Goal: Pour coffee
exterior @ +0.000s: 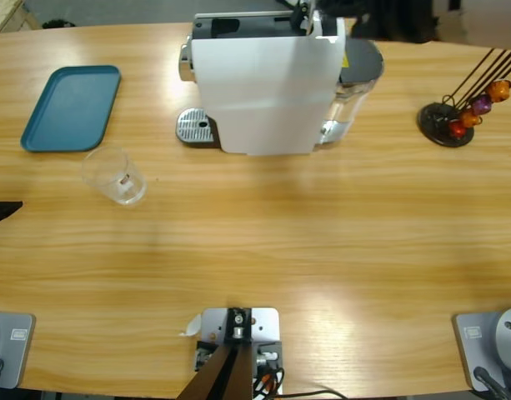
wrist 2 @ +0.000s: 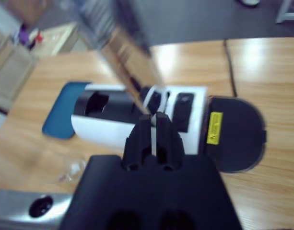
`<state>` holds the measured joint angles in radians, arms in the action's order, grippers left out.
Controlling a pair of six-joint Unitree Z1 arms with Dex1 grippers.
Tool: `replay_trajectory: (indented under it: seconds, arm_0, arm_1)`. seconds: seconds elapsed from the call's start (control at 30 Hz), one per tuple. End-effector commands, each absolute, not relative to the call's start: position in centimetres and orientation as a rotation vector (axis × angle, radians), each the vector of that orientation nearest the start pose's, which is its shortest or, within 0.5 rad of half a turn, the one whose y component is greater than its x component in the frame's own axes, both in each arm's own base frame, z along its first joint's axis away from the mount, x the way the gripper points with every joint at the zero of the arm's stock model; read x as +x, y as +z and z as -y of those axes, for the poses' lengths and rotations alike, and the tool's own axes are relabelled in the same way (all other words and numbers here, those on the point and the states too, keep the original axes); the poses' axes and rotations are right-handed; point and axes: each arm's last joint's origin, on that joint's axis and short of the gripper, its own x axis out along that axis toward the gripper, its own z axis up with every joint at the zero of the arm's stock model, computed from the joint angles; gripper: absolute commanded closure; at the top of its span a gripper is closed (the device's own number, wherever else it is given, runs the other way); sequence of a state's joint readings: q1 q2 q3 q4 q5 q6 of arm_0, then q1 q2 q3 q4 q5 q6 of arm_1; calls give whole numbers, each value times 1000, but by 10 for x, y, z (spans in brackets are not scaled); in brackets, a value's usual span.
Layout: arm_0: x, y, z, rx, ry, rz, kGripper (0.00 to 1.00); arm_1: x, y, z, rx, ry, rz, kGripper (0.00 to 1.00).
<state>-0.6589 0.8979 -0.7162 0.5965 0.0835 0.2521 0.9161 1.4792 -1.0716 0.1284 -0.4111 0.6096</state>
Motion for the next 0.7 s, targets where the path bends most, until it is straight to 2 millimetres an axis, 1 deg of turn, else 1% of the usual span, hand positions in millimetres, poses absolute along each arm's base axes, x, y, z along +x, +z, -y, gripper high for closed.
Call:
replay_trajectory:
  seconds: [0.03,0.13,0.2,0.27,0.37,0.47,0.57,0.7]
  arm_0:
    - [69,301,49,520,-655,-669,4]
    - [68,301,48,520,-659,-666,4]
    - [68,301,48,519,-663,-664,4]
    - [67,301,48,518,-665,-660,4]
    - [67,301,48,518,-665,-660,4]
    - [67,301,48,518,-667,-663,4]
    - [68,301,49,519,-670,-665,4]
    - [68,301,49,519,-674,-664,4]
  arm_1:
    - [185,374,-196,386,227,-440,1000]
    - [200,391,-194,481,225,-350,1000]
    - [209,398,-202,510,231,-332,1000]
    - [219,391,-213,506,223,-350,1000]
    - [233,373,-228,494,189,-389,1000]
    - [240,375,-239,502,200,-386,1000]
    - [247,372,-247,509,199,-393,1000]
    - [247,375,-260,513,225,-393,1000]
